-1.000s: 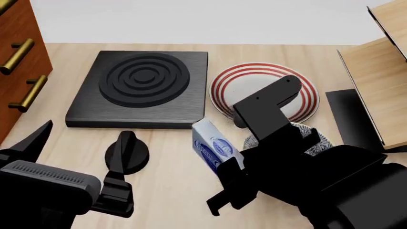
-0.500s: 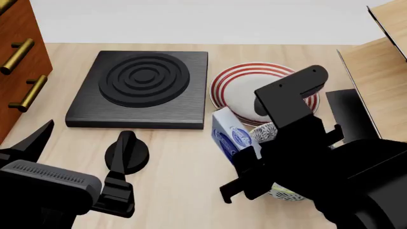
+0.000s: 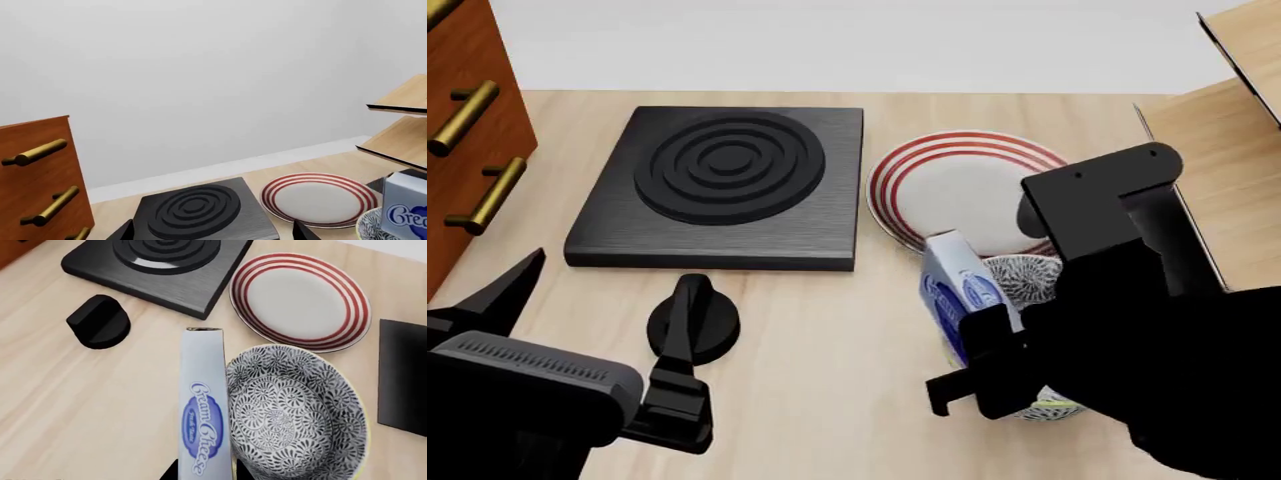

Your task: Pick up the cream cheese and put it in the bowl.

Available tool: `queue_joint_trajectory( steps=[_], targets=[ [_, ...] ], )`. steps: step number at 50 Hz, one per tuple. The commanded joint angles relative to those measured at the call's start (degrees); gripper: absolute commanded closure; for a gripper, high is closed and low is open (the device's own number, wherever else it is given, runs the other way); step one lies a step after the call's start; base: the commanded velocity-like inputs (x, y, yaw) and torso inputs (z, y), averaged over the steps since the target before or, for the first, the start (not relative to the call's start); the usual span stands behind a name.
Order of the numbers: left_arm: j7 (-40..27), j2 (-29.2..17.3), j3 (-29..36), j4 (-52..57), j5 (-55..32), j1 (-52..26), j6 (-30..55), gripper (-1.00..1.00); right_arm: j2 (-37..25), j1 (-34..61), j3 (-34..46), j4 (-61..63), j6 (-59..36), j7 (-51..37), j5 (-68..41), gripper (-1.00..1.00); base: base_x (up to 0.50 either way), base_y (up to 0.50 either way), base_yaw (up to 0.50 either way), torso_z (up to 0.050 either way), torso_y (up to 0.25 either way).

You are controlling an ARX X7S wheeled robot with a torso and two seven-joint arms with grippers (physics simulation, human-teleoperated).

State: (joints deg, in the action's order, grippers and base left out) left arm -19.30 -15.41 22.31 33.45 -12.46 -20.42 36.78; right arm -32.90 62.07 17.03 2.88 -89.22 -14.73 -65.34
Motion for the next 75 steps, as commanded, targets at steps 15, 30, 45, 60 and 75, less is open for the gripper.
queue_joint_trajectory(
  steps=[15, 30, 45, 60, 75],
  targets=[
    [-0.3, -0.3, 0.2, -1.1, -0.6, -0.2, -0.5, -1.0, -5.3, 2.8, 1.5, -5.1, 2.2, -9.6, -11.2, 1.0, 0.0, 0.0, 0.0, 0.0, 0.001],
    [-0.4, -0.6, 0.1, -1.3, -1.0, -0.2, -0.8, -1.0, -6.8, 5.8, 3.3, -9.7, 2.3, -9.5, -12.4, 1.0, 0.0, 0.0, 0.0, 0.0, 0.001],
    [-1.0, -0.7, 0.6, -0.8, -1.1, -0.2, -0.4, -1.0, -7.4, 11.4, 7.9, -17.0, 1.7, -6.5, -12.4, 1.0, 0.0, 0.0, 0.0, 0.0, 0.0],
    [-1.1, -0.5, 1.4, -2.5, -0.9, -0.7, -1.1, -1.0, -7.2, 15.5, 14.0, -22.7, 1.5, -3.1, -10.4, 1.0, 0.0, 0.0, 0.0, 0.0, 0.001],
    [-1.3, -0.4, 2.1, -3.9, -0.8, -1.0, -1.9, -1.0, -6.4, 18.9, 19.3, -27.2, 2.7, -0.3, -9.5, 1.0, 0.0, 0.0, 0.0, 0.001, 0.001]
  ],
)
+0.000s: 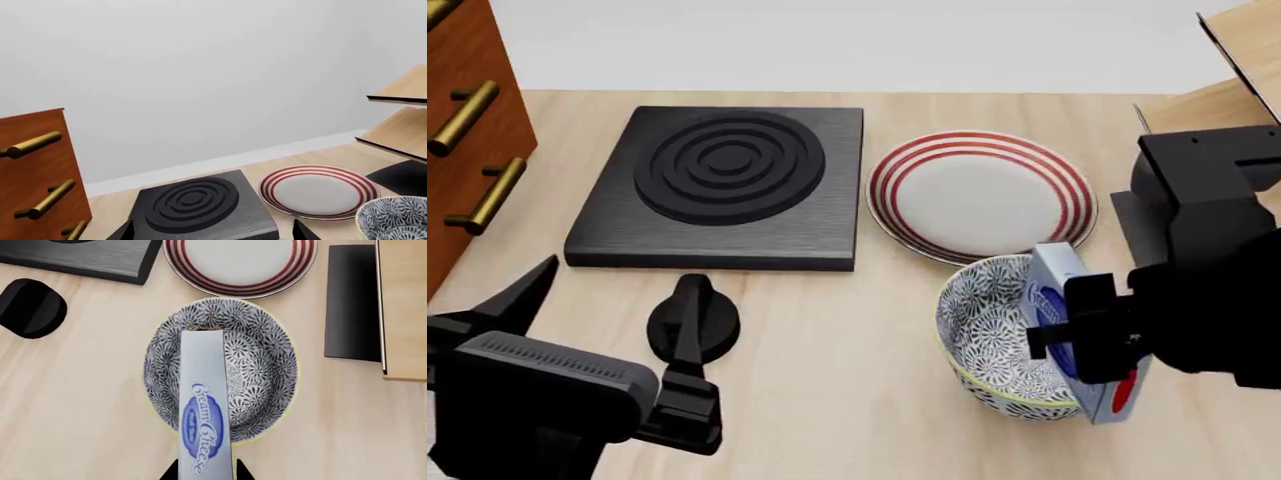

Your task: Pick up the cream cheese and put it in the bowl.

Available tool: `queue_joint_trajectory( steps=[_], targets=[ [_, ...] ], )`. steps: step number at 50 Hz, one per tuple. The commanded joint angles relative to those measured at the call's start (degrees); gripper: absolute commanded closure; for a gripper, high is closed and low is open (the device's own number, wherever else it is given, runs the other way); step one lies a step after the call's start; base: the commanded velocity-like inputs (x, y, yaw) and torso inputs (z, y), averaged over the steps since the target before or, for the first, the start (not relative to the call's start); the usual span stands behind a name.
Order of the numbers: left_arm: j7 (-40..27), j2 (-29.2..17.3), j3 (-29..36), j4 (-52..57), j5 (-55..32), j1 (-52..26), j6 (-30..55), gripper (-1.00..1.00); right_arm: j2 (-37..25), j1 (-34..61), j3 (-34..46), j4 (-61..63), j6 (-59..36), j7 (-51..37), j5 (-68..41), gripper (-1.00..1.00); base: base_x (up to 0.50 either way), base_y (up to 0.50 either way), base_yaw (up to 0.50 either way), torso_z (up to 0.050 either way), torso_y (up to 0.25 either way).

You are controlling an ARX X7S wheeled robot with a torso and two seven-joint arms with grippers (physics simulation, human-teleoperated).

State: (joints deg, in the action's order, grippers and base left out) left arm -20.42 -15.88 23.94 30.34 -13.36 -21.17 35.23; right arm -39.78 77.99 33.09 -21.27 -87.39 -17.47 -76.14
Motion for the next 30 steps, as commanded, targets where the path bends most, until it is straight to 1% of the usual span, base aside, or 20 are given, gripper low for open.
queue_joint_trajectory(
  steps=[1, 30],
  targets=[
    [-0.2, 0.0, 0.5, -0.8, 0.0, -0.2, -0.4, -1.0, 0.6, 3.1, 3.7, -3.2, 1.1, 2.8, 1.6, 1.0, 0.0, 0.0, 0.0, 0.0, 0.0],
    [-0.4, -0.4, 0.6, -2.1, -0.4, 0.1, -1.8, -1.0, 4.7, 6.6, 12.9, -12.1, 6.8, 12.3, 9.0, 1.0, 0.0, 0.0, 0.0, 0.0, 0.0]
  ],
)
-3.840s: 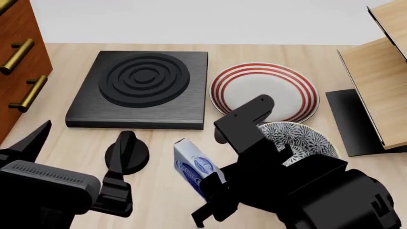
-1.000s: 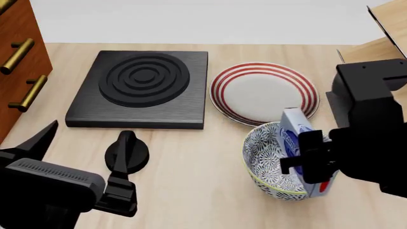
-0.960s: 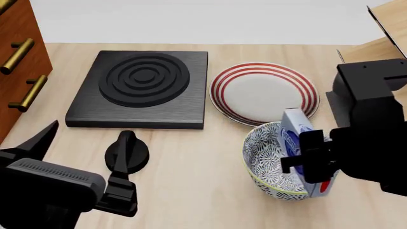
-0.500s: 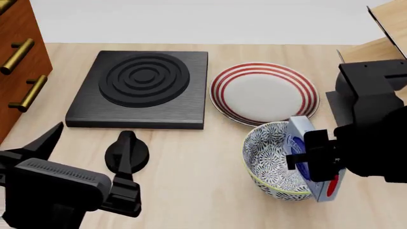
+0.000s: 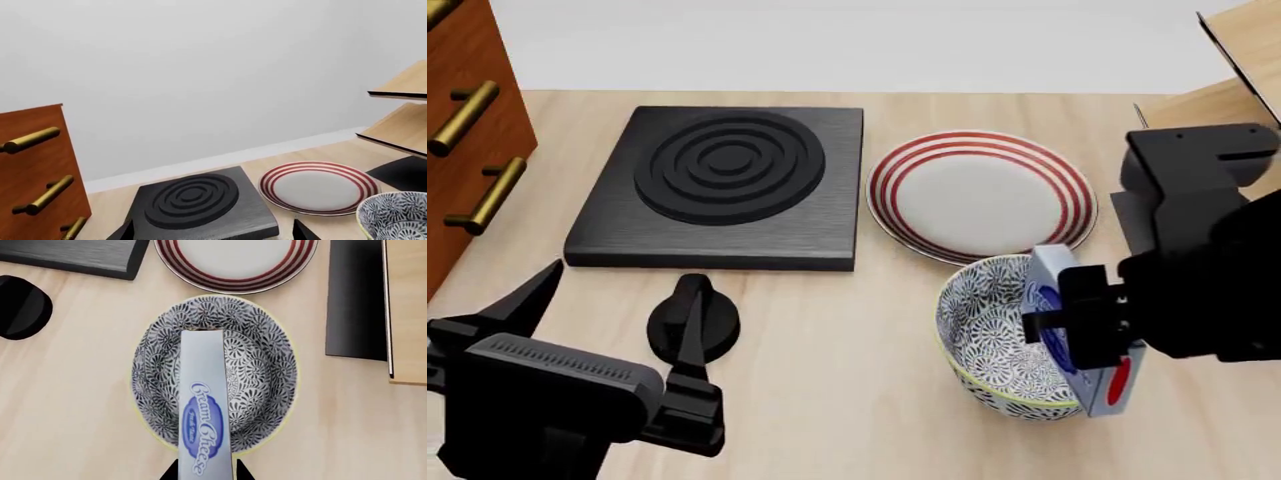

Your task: Pick up the cream cheese and put it in the bowl.

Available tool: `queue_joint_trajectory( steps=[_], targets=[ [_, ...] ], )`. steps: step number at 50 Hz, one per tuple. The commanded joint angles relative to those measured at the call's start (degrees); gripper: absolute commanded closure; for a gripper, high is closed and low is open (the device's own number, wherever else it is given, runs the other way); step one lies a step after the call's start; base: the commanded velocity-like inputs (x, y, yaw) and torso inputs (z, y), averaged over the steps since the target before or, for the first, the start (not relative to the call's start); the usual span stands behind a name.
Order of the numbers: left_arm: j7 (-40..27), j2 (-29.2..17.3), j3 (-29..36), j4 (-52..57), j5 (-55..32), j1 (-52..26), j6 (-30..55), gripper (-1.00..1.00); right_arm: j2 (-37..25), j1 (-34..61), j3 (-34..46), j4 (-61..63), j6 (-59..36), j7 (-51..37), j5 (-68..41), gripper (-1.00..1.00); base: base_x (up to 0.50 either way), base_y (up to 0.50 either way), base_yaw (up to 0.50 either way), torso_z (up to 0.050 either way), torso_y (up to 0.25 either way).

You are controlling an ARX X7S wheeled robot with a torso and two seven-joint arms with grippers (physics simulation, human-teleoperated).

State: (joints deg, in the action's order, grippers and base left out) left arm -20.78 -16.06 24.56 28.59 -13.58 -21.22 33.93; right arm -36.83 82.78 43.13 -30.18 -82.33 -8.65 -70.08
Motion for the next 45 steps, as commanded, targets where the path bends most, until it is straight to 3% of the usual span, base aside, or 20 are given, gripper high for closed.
queue_joint_trajectory(
  steps=[1, 19, 33, 45],
  targets=[
    [-0.1, -0.2, -0.1, -0.5, -0.3, 0.1, -0.6, -1.0, 1.9, 2.0, 3.2, -3.5, 1.8, 3.9, 3.2, 1.0, 0.0, 0.0, 0.0, 0.0, 0.0],
    [-0.1, -0.3, -0.2, -2.4, -0.6, -0.2, -1.8, -1.0, 6.8, 6.6, 10.7, -14.1, 4.9, 13.3, 9.6, 1.0, 0.0, 0.0, 0.0, 0.0, 0.001],
    [0.4, 0.4, 0.1, -6.2, -0.7, -1.6, -3.3, -1.0, 20.7, 12.9, 25.6, -43.2, 14.7, 37.1, 23.1, 1.0, 0.0, 0.0, 0.0, 0.0, 0.0],
    [0.5, 0.5, 0.2, -7.3, -1.0, -1.8, -4.3, -1.0, 21.8, 11.4, 19.1, -44.7, 14.2, 39.5, 32.1, 1.0, 0.0, 0.0, 0.0, 0.001, 0.001]
  ],
)
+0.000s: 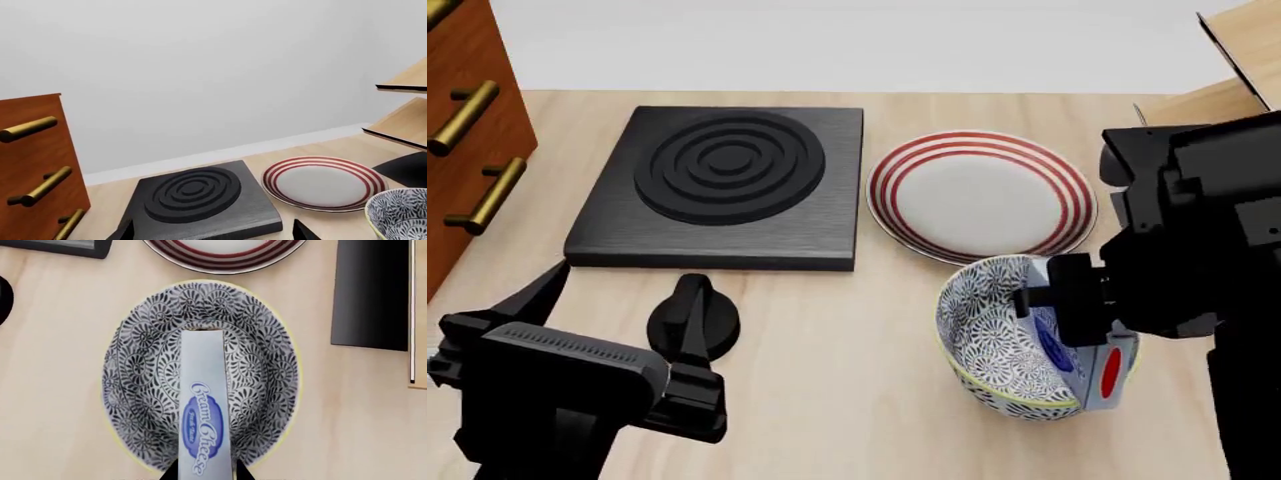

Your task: Pick up the cream cheese and put it in the bowl.

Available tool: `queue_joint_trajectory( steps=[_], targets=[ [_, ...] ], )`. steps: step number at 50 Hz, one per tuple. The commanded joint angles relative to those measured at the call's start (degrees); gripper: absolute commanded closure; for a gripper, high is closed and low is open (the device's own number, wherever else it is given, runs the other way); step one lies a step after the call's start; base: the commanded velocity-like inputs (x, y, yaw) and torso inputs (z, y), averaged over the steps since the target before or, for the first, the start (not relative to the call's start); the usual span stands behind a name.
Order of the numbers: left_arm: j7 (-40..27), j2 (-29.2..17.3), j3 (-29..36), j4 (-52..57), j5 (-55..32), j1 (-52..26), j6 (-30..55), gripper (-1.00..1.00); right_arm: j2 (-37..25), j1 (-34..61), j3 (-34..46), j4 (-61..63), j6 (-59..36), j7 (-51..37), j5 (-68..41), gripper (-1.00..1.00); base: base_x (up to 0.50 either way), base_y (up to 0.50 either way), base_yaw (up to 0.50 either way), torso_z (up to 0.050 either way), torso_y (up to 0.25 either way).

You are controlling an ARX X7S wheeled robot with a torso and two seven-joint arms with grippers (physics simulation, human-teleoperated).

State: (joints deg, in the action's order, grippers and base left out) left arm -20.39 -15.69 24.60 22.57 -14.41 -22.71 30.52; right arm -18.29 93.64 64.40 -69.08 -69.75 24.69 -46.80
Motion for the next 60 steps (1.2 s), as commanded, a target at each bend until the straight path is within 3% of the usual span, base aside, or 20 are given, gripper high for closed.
queue_joint_trajectory(
  steps=[1, 27, 49, 50, 60],
  targets=[
    [0.1, 0.1, 0.2, -1.4, -0.1, -0.3, -1.0, -1.0, 3.3, 0.4, -3.1, -5.8, 1.5, 6.2, 9.8, 1.0, 0.0, 0.0, 0.0, 0.0, 0.0],
    [0.1, -0.1, 0.3, -3.2, -0.5, -0.4, -2.8, -1.0, 5.7, -2.2, -24.4, -5.9, -0.3, 12.9, 37.0, 1.0, 0.0, 0.0, 0.0, 0.0, 0.0],
    [0.0, -0.3, 0.5, -4.0, -1.0, -0.5, -3.4, -1.0, 6.6, -2.9, -31.1, -5.9, -0.4, 14.5, 45.3, 1.0, 0.0, 0.0, 0.0, 0.0, 0.0],
    [0.0, -0.3, 0.5, -4.0, -1.0, -0.5, -3.4, -1.0, 6.6, -2.8, -31.2, -5.9, -0.4, 14.5, 45.4, -1.0, 0.0, 0.0, 0.0, 0.0, 0.0],
    [-0.3, -0.5, 0.8, -3.5, -1.0, -0.5, -3.3, -1.0, 6.8, -2.5, -31.5, -5.9, -0.4, 15.1, 46.3, -1.0, 0.0, 0.0, 0.0, 0.0, 0.0]
  ],
)
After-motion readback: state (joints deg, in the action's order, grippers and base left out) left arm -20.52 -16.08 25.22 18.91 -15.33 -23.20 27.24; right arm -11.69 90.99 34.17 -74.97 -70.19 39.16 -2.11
